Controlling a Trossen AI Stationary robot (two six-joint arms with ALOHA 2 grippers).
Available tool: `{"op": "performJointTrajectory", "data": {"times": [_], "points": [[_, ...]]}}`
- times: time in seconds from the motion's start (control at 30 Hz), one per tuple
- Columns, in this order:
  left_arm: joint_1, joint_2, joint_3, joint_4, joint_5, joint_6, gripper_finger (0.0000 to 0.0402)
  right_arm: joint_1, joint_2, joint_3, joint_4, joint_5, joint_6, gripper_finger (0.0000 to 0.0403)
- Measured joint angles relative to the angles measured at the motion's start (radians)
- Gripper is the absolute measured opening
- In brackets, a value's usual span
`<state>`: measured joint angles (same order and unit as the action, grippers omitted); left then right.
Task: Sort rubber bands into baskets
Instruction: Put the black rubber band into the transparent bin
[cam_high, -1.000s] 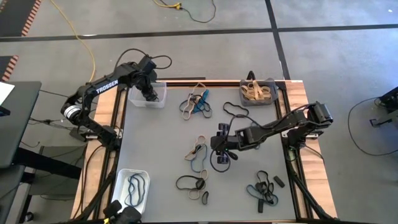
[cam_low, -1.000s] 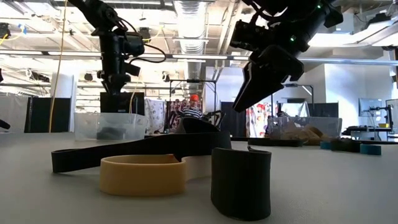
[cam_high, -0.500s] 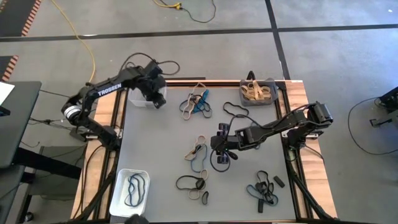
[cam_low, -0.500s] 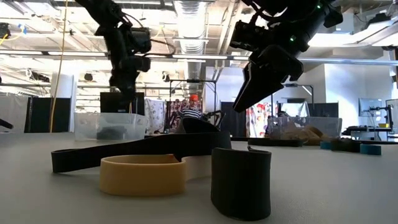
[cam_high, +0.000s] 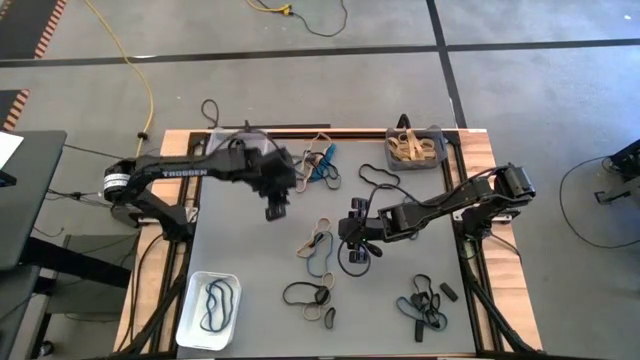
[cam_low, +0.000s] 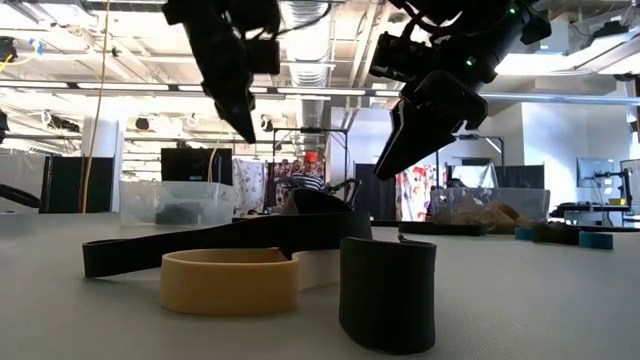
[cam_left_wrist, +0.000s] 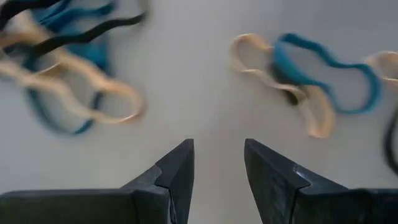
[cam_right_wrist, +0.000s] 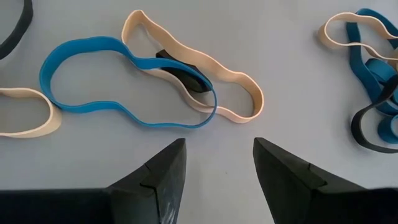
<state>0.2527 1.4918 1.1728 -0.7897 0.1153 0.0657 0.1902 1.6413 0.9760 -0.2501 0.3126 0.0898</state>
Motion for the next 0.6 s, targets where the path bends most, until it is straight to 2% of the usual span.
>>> {"op": "performJointTrajectory", "data": {"times": [0.27,0.6], "points": [[-0.231,0.000,0.000,0.055,-0.019,-0.096,0.0131,0.000,0.000,0.000,0.007,0.000,0.000,0.0217],[-0.465,0.010,0.000,0.121,-0.137,-0.168,0.0131,0.000,0.000,0.000,0.031,0.000,-0.011,0.0217]]}}
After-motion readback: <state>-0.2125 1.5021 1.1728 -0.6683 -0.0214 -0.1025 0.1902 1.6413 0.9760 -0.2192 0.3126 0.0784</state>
